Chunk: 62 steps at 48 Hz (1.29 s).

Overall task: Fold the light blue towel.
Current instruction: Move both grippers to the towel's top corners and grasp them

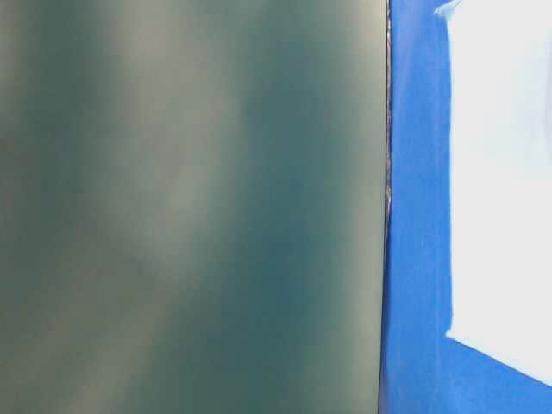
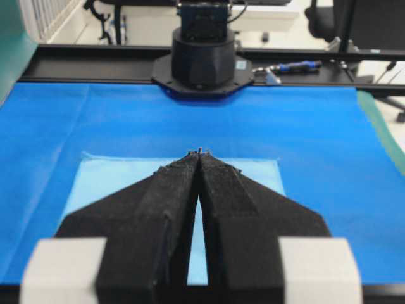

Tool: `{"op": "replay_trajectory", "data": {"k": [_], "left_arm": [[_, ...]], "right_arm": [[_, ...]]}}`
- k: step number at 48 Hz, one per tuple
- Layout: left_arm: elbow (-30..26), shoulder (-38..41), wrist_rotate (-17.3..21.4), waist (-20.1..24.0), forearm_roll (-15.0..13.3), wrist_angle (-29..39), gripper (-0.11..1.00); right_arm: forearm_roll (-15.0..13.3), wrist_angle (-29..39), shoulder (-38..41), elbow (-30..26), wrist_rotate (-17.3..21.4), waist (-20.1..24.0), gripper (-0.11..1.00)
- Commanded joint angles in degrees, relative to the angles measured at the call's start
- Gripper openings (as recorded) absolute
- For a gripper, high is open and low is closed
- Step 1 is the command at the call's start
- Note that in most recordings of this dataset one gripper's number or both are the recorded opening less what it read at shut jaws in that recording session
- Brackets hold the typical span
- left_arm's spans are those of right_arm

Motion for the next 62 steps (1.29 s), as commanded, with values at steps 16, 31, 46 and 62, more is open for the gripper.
{"op": "replay_trajectory", "data": {"k": [16, 31, 46, 62], "left_arm": [[-3.6, 10.5, 0.4, 6.7, -0.9, -1.3, 0.0], [-6.5, 22.2, 0.5, 13.2, -0.9, -2.9, 0.02], [-11.9, 38.9, 3.3, 20.2, -0.9, -2.9, 0.8], [-17.4, 54.0, 6.2, 24.7, -0.9, -3.0, 0.83]], "right_arm": [[0.4, 16.9, 3.7, -7.3, 0.6, -9.8, 0.0], [0.3, 20.8, 13.5, -7.5, 0.9, -21.5, 0.01], [-1.5, 22.4, 28.6, -10.3, 0.4, -28.3, 0.62], [-3.9, 19.3, 44.3, -13.2, 0.4, -30.9, 0.6]]}}
